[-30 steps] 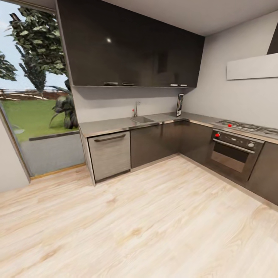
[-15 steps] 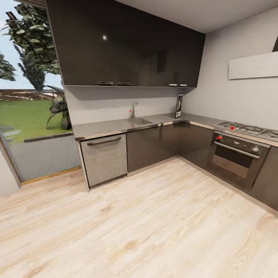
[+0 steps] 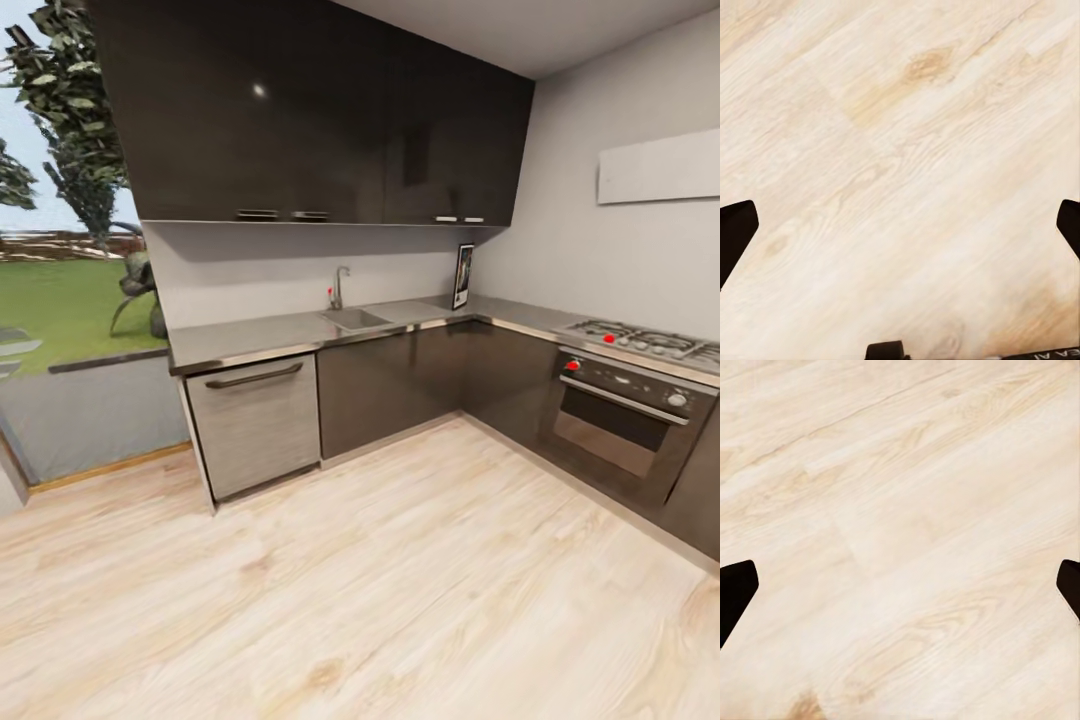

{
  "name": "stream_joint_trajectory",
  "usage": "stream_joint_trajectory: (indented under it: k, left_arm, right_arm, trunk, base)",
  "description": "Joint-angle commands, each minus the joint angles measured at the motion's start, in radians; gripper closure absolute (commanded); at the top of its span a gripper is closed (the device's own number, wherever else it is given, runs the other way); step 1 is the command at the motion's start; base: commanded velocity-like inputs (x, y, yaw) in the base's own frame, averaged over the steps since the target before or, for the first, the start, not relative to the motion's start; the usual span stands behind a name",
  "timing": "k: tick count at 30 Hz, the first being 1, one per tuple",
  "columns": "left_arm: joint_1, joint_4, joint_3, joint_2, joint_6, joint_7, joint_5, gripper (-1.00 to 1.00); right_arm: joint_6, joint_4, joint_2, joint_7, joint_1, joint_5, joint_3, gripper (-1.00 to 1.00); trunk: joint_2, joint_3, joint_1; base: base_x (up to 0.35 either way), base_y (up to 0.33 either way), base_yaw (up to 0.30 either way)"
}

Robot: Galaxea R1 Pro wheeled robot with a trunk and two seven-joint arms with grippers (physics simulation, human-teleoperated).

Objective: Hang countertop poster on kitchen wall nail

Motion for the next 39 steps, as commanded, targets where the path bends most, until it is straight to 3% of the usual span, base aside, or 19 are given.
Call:
stream_joint_trajectory:
  k: [1,39]
  left_arm:
    - [0.0,-0.001,0.001,0.0,-0.002,0.0,-0.009,-1.0]
    - [0.0,-0.002,0.001,0.0,-0.003,0.0,-0.009,-1.0]
  right_arm:
    - [-0.003,0.001,0.0,-0.001,0.0,0.001,0.0,-1.0]
    - [-0.003,0.002,0.0,-0.001,0.0,0.002,0.001,-1.0]
  trunk:
    - [0.0,-0.001,0.001]
    - [0.0,-0.001,0.001]
  base:
    - [0.316,-0.123,0.0]
    - [0.316,-0.13,0.0]
